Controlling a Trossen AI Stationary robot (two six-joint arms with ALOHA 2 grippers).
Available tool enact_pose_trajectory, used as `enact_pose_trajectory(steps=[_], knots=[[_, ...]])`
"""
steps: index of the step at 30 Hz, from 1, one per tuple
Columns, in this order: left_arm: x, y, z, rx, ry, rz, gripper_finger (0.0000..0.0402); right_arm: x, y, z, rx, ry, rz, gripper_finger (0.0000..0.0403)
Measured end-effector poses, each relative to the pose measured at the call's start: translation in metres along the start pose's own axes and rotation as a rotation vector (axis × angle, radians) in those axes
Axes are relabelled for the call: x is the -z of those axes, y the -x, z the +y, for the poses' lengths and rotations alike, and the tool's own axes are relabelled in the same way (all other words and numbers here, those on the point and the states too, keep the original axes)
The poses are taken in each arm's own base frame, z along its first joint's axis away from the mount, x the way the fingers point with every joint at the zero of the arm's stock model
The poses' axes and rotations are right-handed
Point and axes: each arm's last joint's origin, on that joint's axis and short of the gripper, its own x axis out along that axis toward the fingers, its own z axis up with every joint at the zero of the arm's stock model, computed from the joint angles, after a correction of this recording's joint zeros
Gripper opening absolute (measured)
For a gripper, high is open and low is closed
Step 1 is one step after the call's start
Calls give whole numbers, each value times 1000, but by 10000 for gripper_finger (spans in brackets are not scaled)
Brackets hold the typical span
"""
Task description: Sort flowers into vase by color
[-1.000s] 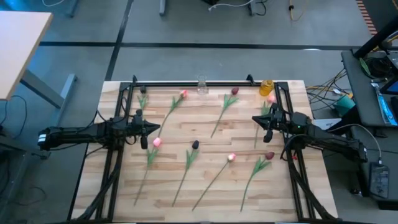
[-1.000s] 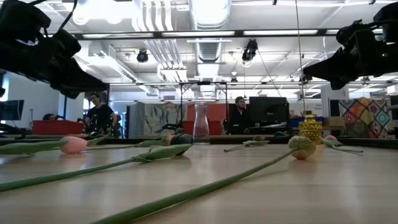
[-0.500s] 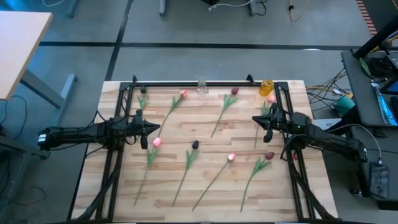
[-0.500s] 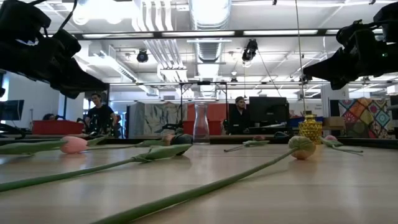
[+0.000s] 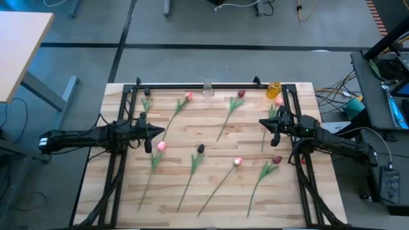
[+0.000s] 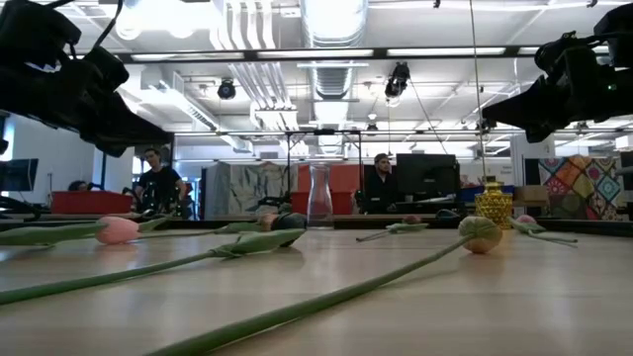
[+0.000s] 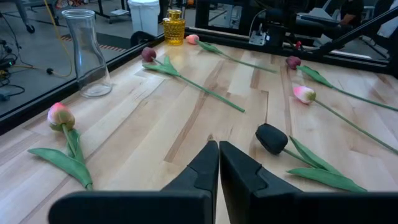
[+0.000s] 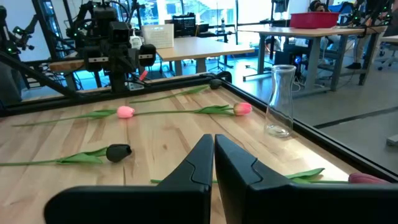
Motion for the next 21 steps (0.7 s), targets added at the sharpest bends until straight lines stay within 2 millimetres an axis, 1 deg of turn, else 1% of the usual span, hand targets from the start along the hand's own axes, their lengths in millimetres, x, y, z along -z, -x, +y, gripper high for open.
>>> enact_pose_trajectory(steps=[17, 21], knots=[[0, 0, 0, 0, 0, 0, 0, 0, 0, 0, 0, 0, 0, 9], [0, 0, 0, 0, 0, 0, 0, -2, 0, 0, -3, 1, -27, 9]])
